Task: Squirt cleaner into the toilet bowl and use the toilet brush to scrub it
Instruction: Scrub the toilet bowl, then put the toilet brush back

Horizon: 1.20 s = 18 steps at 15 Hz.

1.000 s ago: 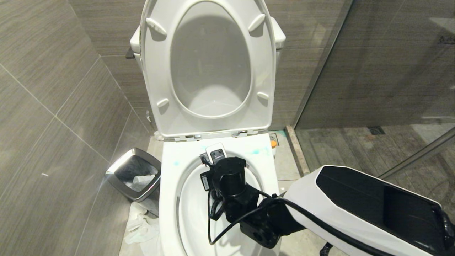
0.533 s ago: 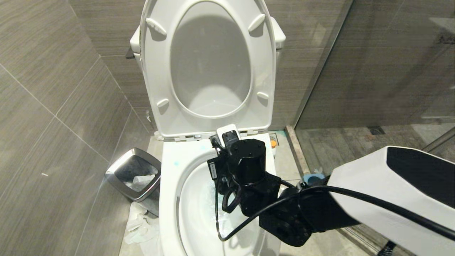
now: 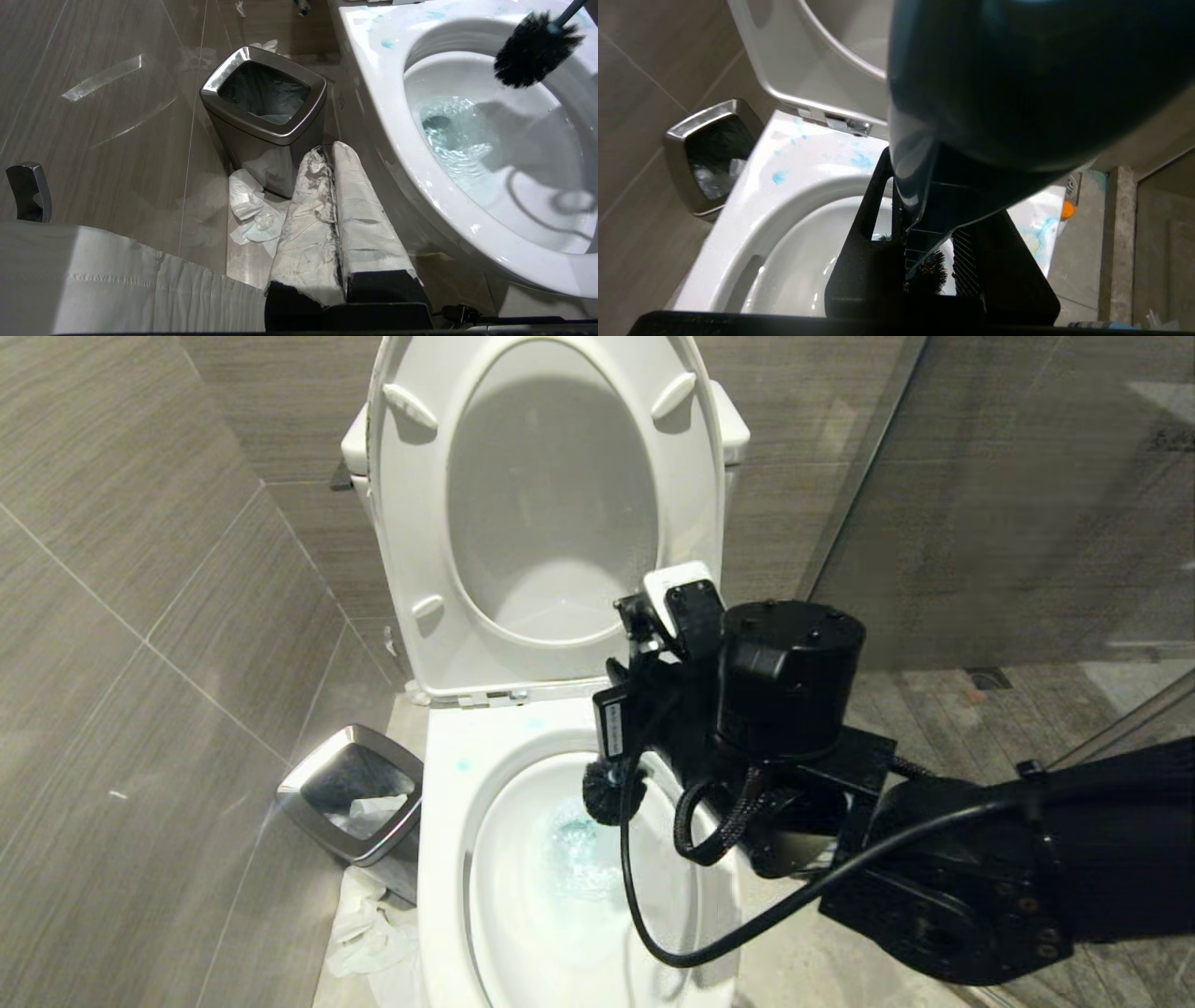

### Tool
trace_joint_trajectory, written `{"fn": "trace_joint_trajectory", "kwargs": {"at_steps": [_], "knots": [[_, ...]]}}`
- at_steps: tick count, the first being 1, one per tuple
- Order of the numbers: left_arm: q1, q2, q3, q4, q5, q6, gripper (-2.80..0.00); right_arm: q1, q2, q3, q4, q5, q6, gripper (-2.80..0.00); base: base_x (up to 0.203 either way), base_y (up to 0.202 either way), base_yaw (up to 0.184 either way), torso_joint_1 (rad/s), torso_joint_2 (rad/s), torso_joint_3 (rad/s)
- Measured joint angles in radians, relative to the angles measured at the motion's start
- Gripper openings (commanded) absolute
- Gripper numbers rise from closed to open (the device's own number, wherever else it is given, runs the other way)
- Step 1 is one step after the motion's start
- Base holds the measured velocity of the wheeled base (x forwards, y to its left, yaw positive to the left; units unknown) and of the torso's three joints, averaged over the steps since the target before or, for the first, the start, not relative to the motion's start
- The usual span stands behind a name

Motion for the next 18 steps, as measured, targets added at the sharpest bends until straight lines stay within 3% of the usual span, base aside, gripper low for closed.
{"fn": "trace_joint_trajectory", "kwargs": {"at_steps": [5, 8, 18], "knots": [[0.0, 0.0, 0.0, 0.0, 0.0, 0.0, -2.8, -0.003, -0.132, -0.085, 0.192, 0.051, -0.007, -2.8, 0.0, 0.0, 0.0, 0.0, 0.0, 0.0], [0.0, 0.0, 0.0, 0.0, 0.0, 0.0, -2.8, -0.035, -0.175, -0.115, 0.231, 0.054, -0.018, -2.8, 0.0, 0.0, 0.0, 0.0, 0.0, 0.0], [0.0, 0.0, 0.0, 0.0, 0.0, 0.0, -2.8, -0.27, -0.31, -0.081, 0.339, 0.129, -0.047, -2.8, 0.0, 0.0, 0.0, 0.0, 0.0, 0.0]]}}
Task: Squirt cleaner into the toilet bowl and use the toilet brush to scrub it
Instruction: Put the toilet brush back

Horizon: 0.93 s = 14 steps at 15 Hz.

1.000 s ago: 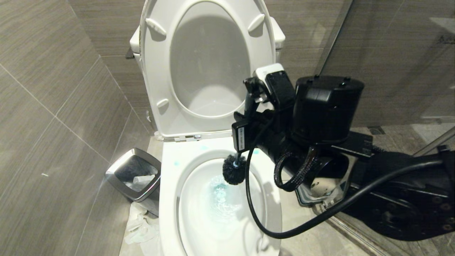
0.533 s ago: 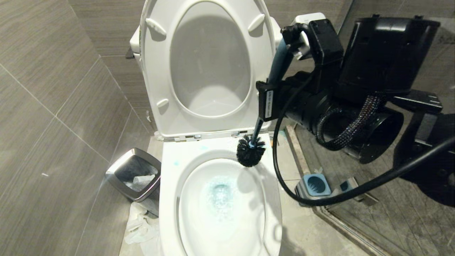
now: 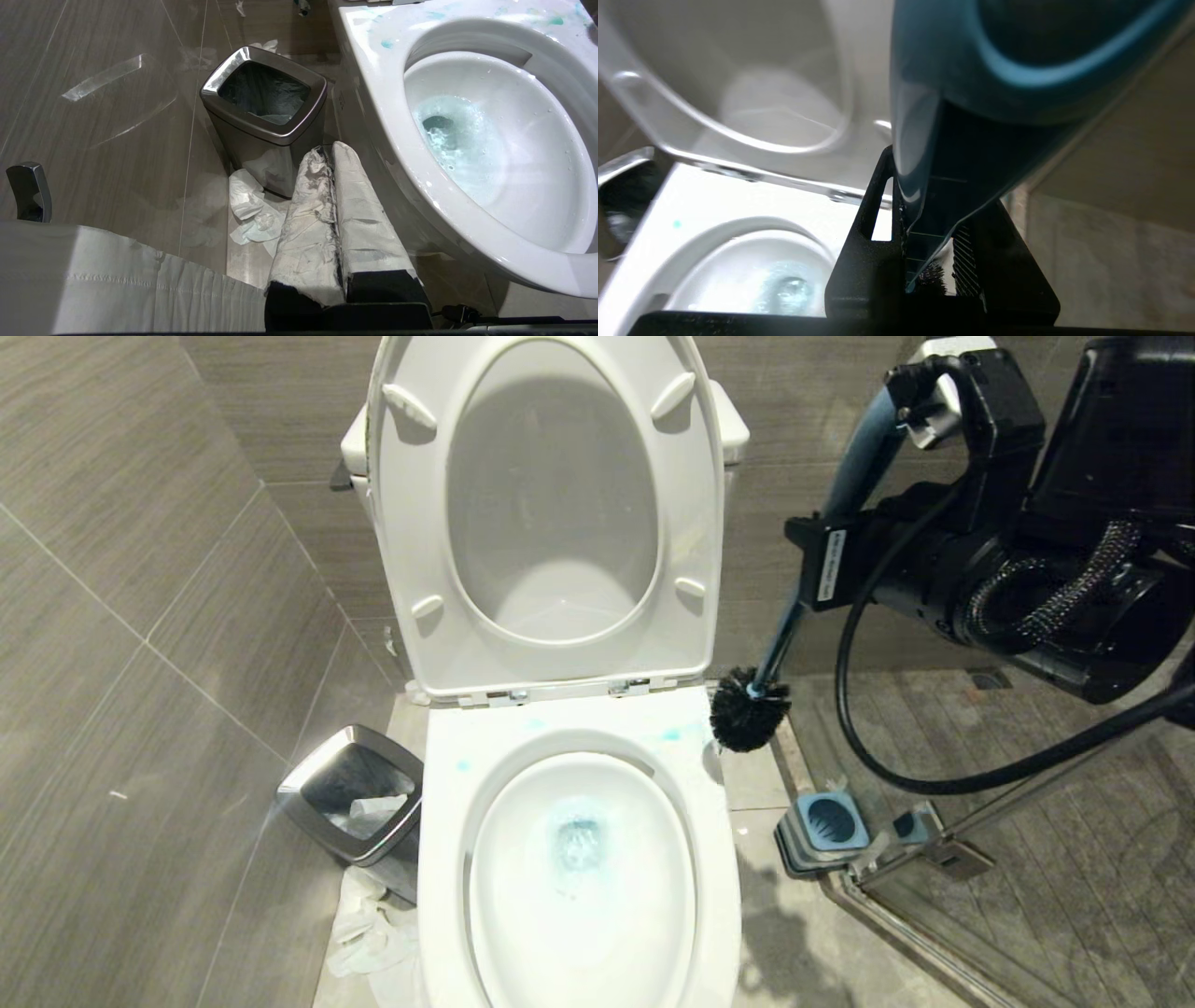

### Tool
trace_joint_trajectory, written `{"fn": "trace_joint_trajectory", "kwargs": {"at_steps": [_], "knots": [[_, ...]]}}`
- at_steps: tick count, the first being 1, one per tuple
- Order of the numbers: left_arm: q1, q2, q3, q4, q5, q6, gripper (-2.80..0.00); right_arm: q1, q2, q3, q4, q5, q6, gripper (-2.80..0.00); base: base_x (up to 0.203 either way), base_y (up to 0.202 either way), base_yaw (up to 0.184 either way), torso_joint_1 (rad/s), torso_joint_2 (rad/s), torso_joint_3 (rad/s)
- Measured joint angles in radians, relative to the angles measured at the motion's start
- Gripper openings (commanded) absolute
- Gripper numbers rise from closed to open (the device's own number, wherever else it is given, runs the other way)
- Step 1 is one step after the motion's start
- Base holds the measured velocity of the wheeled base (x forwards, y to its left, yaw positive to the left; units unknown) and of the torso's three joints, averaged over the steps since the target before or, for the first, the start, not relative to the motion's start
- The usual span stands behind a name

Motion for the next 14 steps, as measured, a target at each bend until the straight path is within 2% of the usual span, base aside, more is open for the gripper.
{"fn": "trace_joint_trajectory", "kwargs": {"at_steps": [3, 6, 10, 14], "knots": [[0.0, 0.0, 0.0, 0.0, 0.0, 0.0, -2.8, -0.099, -0.036, 0.05, 0.027, 0.017, 0.002, -2.8, 0.0, 0.0, 0.0, 0.0, 0.0, 0.0], [0.0, 0.0, 0.0, 0.0, 0.0, 0.001, -2.8, -0.218, -0.057, 0.108, 0.027, 0.079, 0.011, -2.8, 0.0, 0.0, 0.0, 0.0, 0.0, 0.0], [0.0, 0.0, 0.0, 0.0, 0.0, 0.0, -2.8, -0.379, -0.024, 0.226, 0.0, 0.182, 0.086, -2.8, 0.0, 0.0, 0.0, 0.0, 0.0, 0.0], [0.0, 0.0, 0.0, 0.0, 0.0, 0.0, -2.8, -0.486, 0.101, 0.319, -0.247, 0.256, 0.089, -2.8, 0.0, 0.0, 0.0, 0.0, 0.0, 0.0]]}}
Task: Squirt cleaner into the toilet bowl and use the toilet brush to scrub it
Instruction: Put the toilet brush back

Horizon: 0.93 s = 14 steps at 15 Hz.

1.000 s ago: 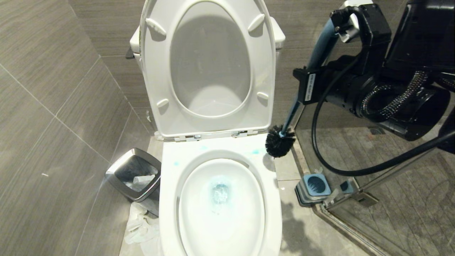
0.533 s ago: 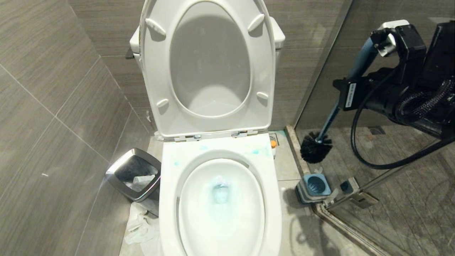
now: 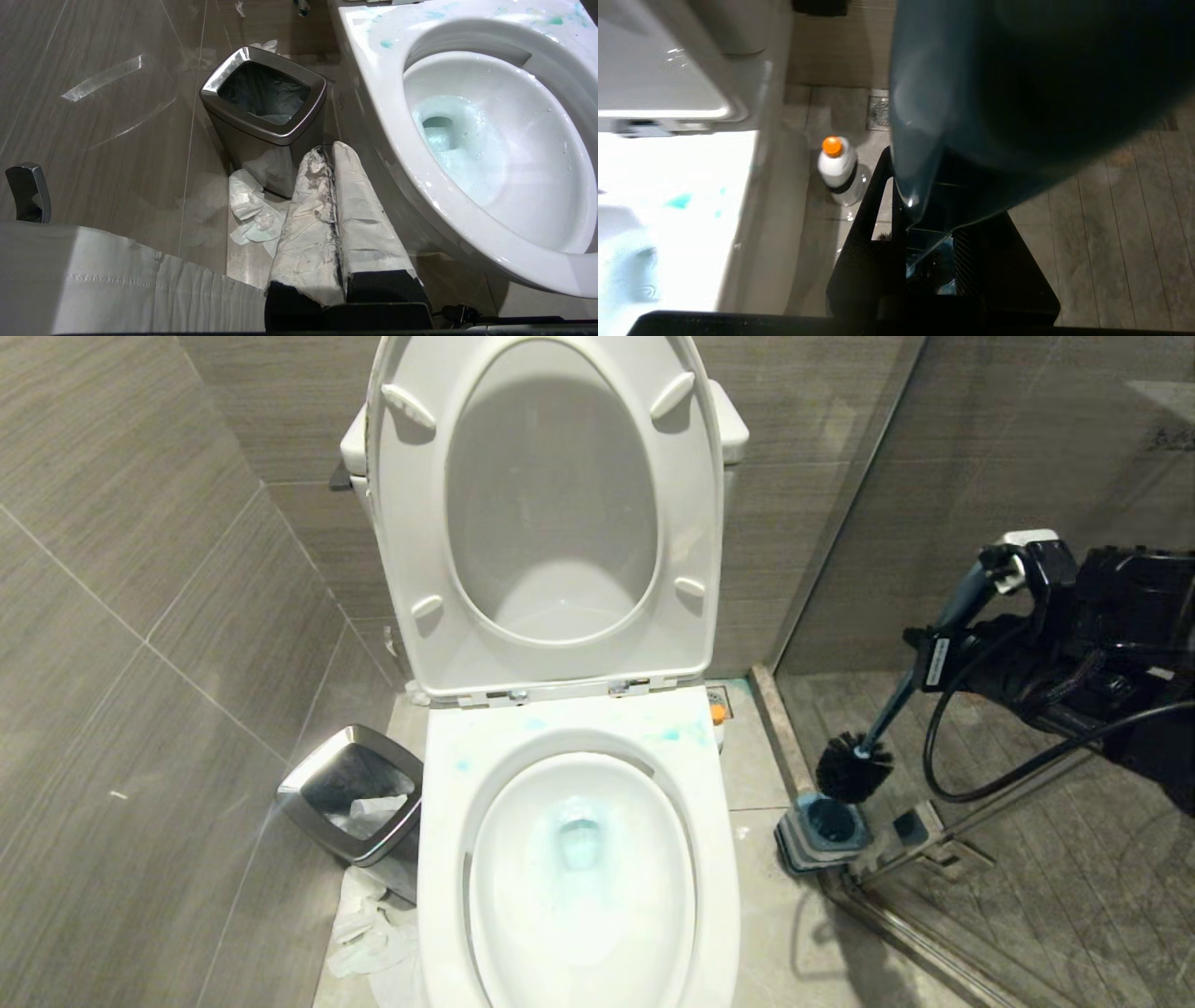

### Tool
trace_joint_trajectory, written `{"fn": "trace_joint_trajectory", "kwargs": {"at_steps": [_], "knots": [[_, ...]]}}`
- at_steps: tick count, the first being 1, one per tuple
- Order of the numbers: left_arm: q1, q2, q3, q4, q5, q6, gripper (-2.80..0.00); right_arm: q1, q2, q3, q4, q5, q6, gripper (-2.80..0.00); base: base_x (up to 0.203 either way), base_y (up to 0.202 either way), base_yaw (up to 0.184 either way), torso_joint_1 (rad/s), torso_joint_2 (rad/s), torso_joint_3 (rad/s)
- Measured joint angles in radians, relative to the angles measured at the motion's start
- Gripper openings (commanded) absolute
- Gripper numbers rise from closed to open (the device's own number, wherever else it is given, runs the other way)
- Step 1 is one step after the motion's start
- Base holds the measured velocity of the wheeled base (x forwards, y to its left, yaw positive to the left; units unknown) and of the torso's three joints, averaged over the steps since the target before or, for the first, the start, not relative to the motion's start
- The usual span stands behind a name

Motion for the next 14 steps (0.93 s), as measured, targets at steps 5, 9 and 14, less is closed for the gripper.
{"fn": "trace_joint_trajectory", "kwargs": {"at_steps": [5, 9, 14], "knots": [[0.0, 0.0, 0.0, 0.0, 0.0, 0.0, -2.8, -0.034, 0.153, 0.041, -0.113, 0.001, -0.017, -2.8, 0.0, 0.0, 0.0, 0.0, 0.0, 0.0], [0.0, 0.0, 0.0, 0.0, 0.0, 0.0, -2.8, -0.061, 0.273, 0.042, -0.219, 0.001, -0.055, -2.8, 0.0, 0.0, 0.0, 0.0, 0.0, 0.0], [0.0, 0.0, 0.0, 0.0, 0.0, 0.001, -2.8, -0.088, 0.404, 0.034, -0.273, 0.005, -0.054, -2.8, 0.0, 0.0, 0.0, 0.0, 0.0, 0.0]]}}
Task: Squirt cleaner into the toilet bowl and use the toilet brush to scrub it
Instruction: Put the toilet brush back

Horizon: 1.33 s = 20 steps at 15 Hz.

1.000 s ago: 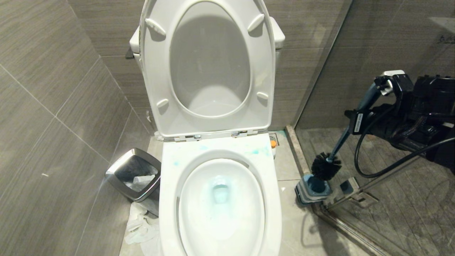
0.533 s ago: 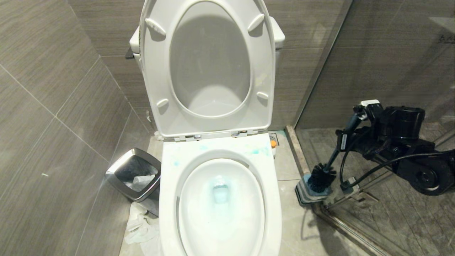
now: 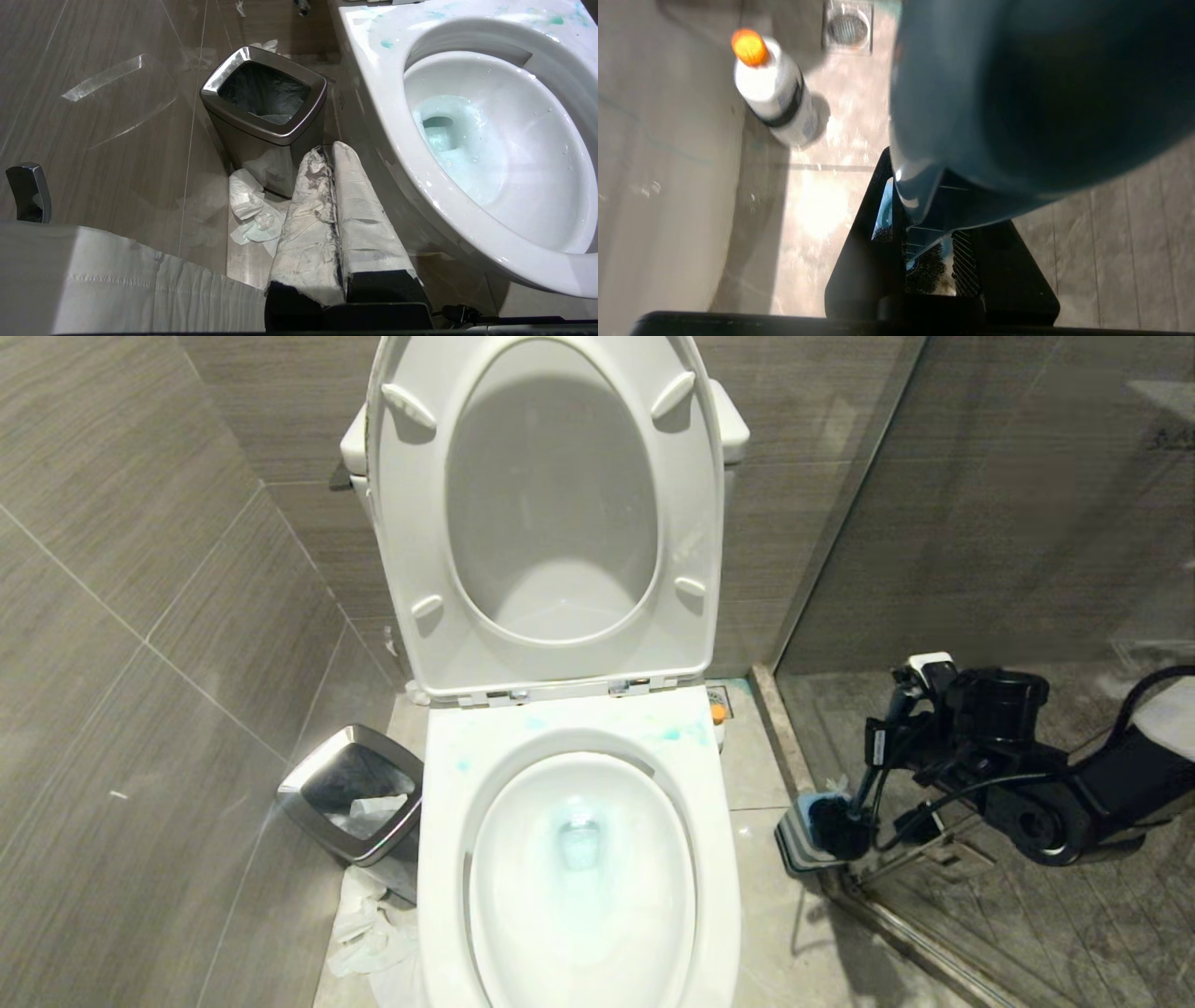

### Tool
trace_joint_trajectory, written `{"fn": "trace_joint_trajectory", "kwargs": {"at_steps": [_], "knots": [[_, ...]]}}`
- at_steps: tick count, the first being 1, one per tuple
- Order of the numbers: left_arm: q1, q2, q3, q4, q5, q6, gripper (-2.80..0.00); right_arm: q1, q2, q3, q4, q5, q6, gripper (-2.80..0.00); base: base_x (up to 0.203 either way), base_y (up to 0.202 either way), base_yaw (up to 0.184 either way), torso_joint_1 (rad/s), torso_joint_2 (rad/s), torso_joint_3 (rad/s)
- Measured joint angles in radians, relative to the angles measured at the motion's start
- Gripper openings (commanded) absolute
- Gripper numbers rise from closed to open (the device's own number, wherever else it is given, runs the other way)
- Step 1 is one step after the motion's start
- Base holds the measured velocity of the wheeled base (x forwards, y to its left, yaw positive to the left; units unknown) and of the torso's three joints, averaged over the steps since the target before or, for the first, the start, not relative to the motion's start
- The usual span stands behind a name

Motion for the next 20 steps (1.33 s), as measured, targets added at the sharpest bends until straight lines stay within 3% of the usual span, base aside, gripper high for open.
{"fn": "trace_joint_trajectory", "kwargs": {"at_steps": [6, 20], "knots": [[0.0, 0.0, 0.0, 0.0, 0.0, 0.0, -2.8, -0.026, 0.122, -0.077, -0.113, 0.008, -0.005, -2.8, 0.0, 0.0, 0.0, 0.0, 0.0, 0.0], [0.0, 0.0, 0.0, 0.0, 0.0, -0.001, -2.8, -0.032, 0.103, -0.142, -0.032, 0.042, -0.002, -2.8, 0.0, 0.0, 0.0, 0.0, 0.0, 0.0]]}}
